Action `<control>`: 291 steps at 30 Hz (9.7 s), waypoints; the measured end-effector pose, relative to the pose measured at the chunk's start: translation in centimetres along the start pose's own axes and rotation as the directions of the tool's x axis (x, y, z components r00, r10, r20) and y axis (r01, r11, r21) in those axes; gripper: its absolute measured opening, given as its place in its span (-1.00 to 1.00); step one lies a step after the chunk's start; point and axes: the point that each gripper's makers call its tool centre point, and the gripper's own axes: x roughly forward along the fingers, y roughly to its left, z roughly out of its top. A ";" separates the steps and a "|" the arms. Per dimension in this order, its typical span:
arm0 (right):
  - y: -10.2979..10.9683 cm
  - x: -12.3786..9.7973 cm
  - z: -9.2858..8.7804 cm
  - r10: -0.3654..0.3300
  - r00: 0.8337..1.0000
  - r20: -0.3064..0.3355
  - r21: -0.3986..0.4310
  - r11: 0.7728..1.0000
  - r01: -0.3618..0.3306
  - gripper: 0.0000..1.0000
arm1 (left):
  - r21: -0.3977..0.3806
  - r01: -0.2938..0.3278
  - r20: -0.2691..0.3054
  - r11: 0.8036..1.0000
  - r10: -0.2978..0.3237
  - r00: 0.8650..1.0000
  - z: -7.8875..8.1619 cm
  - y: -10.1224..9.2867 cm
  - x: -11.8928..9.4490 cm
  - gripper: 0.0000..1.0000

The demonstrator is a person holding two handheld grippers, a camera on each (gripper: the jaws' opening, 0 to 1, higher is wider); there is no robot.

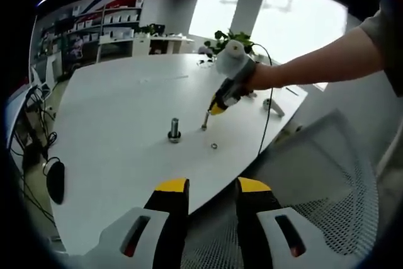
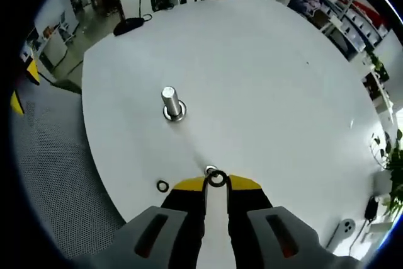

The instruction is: Place the washer onto the threaded stud by aligning its center hole with the stud, sliding it down to the base, and recovering from edge contact or off-axis alignment until the washer reaches the visible bottom stop.

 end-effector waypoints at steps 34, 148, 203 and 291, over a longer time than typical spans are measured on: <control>0.6 5.0 -1.8 0.065 0.991 -0.119 -0.048 0.996 -0.071 -0.72 | -0.015 -0.004 -0.004 1.000 0.004 1.000 -0.1 0.1 0.0 -0.46; 4.8 2.6 -4.7 0.068 0.997 -0.043 0.125 0.990 -0.062 -0.74 | -0.006 -0.012 0.013 1.000 0.012 1.000 0.2 0.2 -0.1 -0.46; 0.0 2.8 -0.4 -0.014 1.000 -0.022 0.010 1.000 0.014 -0.73 | -0.008 -0.010 0.011 1.000 0.010 1.000 0.2 0.2 -0.1 -0.47; 4.5 -15.7 -8.1 -0.290 0.840 0.459 0.430 0.899 0.076 -0.33 | 0.003 -0.042 0.117 0.999 0.041 0.992 2.1 0.6 -0.7 -0.47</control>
